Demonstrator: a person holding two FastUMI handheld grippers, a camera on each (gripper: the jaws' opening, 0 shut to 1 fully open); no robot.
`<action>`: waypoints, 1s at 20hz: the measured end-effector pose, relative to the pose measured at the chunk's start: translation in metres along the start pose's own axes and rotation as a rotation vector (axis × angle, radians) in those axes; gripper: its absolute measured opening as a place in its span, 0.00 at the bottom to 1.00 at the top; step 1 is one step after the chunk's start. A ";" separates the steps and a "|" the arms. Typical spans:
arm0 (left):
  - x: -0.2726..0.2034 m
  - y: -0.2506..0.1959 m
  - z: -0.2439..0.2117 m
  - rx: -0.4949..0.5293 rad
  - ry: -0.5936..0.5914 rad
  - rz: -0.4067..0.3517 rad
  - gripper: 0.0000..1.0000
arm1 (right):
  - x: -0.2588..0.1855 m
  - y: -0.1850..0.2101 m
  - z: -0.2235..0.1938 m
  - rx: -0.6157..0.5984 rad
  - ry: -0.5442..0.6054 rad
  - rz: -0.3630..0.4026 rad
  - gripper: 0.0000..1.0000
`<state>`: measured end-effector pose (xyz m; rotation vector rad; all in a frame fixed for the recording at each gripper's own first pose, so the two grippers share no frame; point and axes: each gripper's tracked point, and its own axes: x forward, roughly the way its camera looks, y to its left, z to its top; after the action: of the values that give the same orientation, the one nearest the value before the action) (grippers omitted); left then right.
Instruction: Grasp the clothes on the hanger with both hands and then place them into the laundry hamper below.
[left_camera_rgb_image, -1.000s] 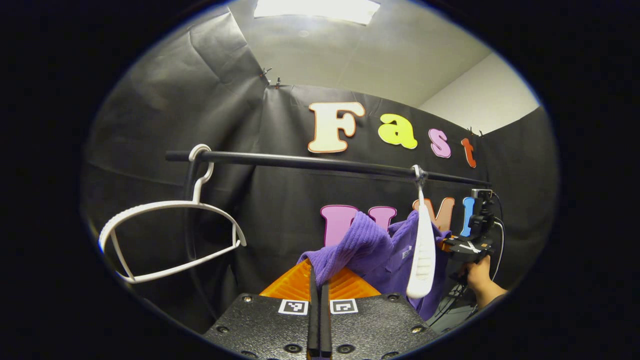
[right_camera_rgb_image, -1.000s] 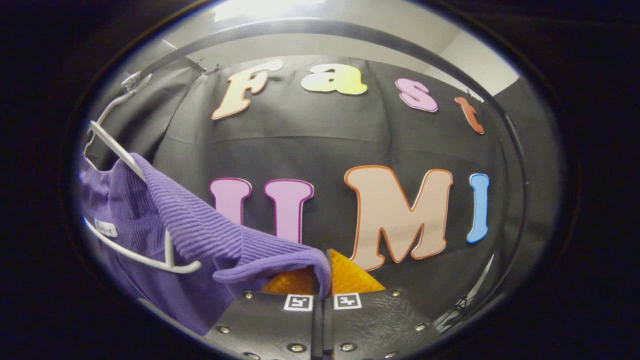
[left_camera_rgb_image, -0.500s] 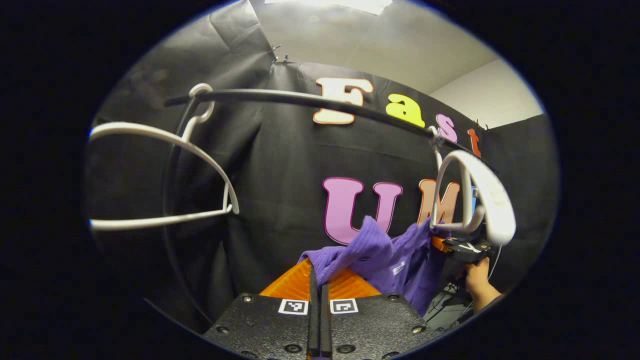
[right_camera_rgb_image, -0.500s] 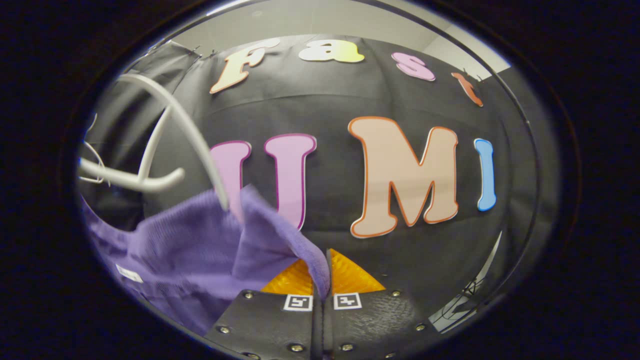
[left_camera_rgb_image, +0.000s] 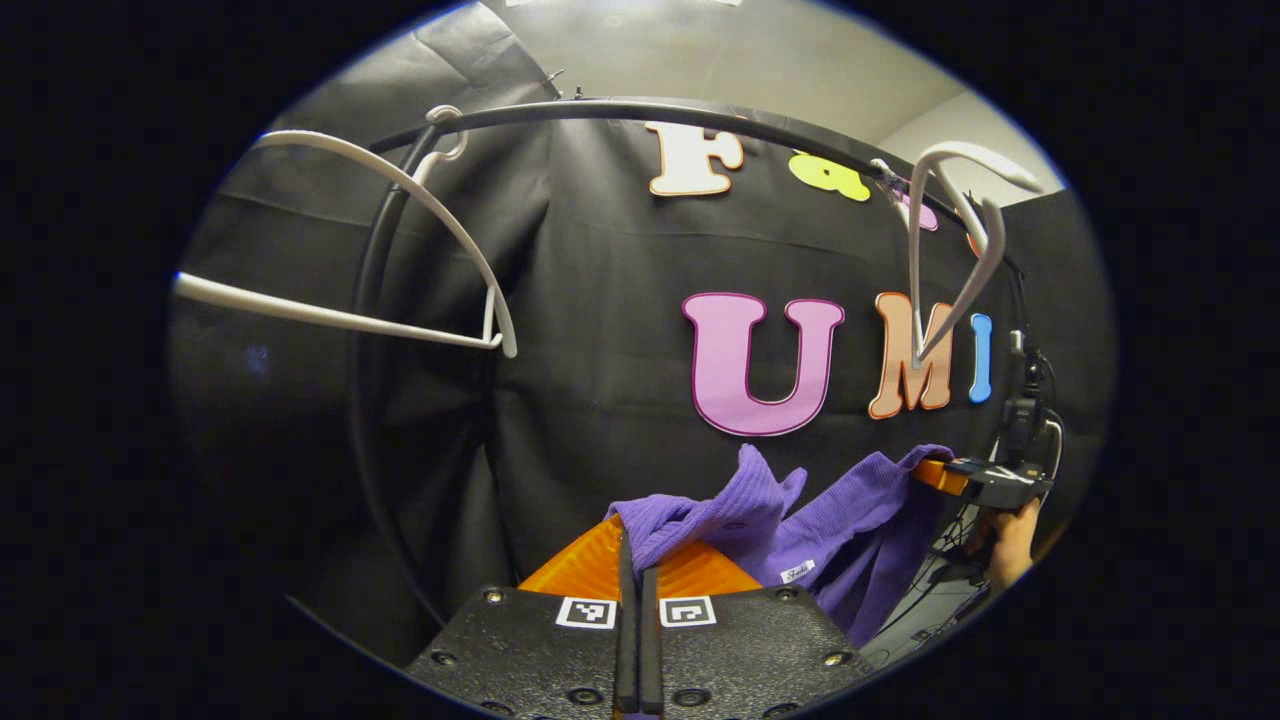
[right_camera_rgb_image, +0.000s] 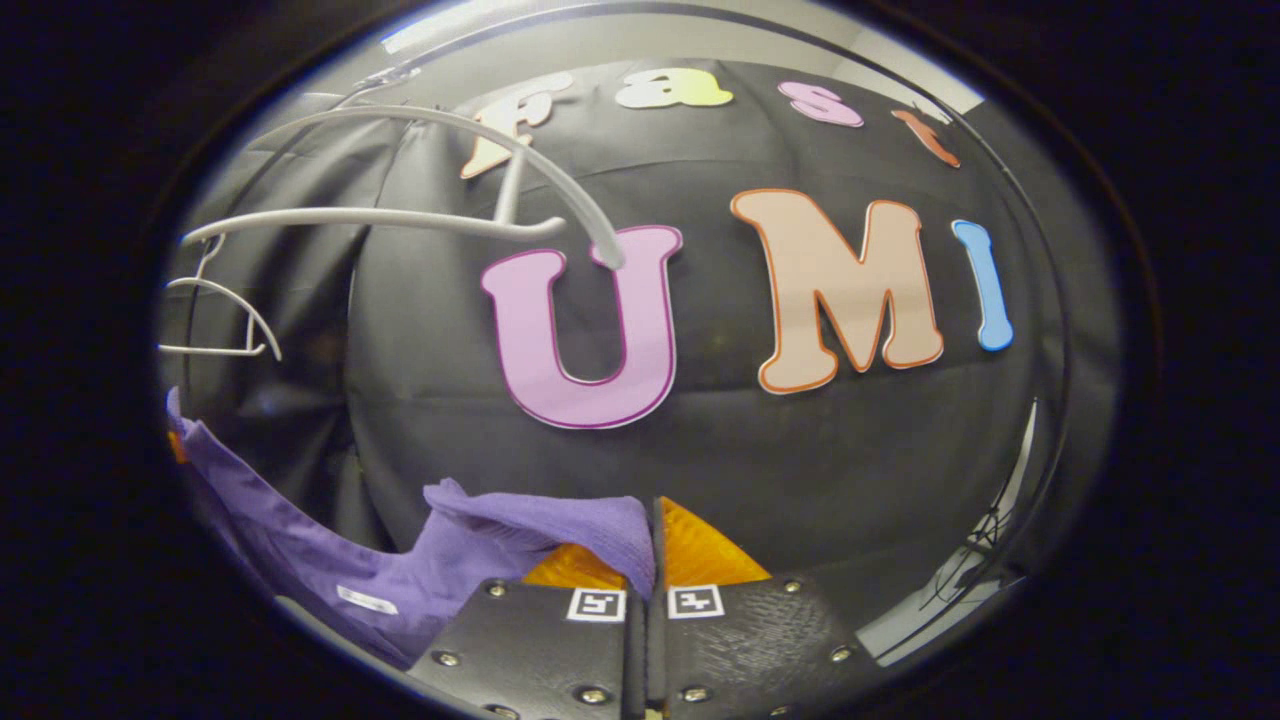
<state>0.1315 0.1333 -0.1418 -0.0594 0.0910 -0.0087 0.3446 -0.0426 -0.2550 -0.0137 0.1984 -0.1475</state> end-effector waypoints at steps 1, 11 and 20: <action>-0.005 0.001 -0.005 0.000 0.005 0.004 0.04 | -0.010 0.010 0.004 0.002 -0.006 0.019 0.01; -0.054 -0.027 0.018 -0.025 -0.067 -0.031 0.02 | -0.104 0.061 0.053 -0.019 -0.087 0.098 0.00; -0.079 -0.081 0.037 -0.060 -0.110 -0.144 0.02 | -0.195 0.069 0.079 0.023 -0.156 0.087 0.01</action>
<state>0.0562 0.0558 -0.0927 -0.1259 -0.0235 -0.1462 0.1809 0.0546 -0.1412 0.0059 0.0411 -0.0619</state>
